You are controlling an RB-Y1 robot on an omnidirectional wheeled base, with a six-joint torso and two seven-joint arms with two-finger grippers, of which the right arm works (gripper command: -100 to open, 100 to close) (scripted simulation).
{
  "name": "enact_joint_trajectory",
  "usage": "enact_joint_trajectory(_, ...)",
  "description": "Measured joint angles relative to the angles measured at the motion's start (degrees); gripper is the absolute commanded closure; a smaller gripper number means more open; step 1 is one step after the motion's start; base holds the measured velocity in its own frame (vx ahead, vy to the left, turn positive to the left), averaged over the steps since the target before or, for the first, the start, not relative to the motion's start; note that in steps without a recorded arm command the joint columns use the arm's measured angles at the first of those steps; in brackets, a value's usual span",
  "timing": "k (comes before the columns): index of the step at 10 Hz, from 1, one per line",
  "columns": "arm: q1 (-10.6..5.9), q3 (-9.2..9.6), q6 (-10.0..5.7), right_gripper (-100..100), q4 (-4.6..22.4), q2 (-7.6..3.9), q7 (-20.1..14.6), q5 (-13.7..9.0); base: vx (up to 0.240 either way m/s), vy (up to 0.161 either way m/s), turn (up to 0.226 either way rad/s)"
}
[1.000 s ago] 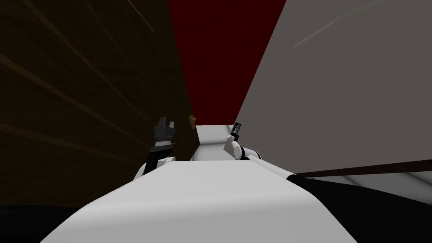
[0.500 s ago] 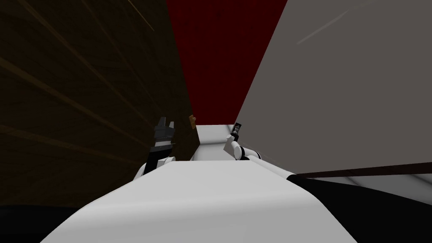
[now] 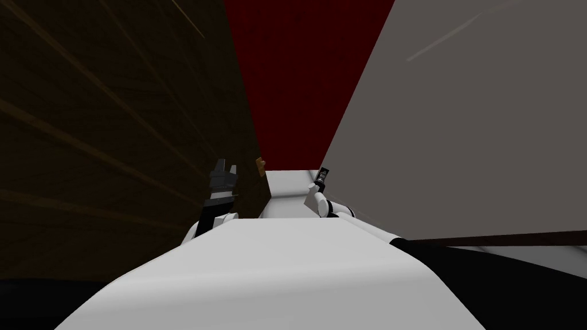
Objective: Push the door open
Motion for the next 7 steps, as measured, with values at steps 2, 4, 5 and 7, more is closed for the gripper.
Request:
enact_joint_trajectory(2, -0.03, -0.43, -0.85, 100, -0.06, -0.03, 0.27, -0.44, 0.126, -0.030, -0.013)
enact_joint_trajectory(4, -0.59, -1.07, -1.78, 100, 1.03, -0.58, 0.75, -1.11, 0.123, -0.037, -0.019)
enact_joint_trajectory(5, 0.04, -1.71, -1.23, 100, -0.99, -0.07, 1.94, -1.64, 0.097, -0.038, -0.019)
enact_joint_trajectory(7, -1.77, -1.62, -3.05, 100, 2.40, -1.30, 1.21, -1.62, 0.086, -0.026, -0.008)
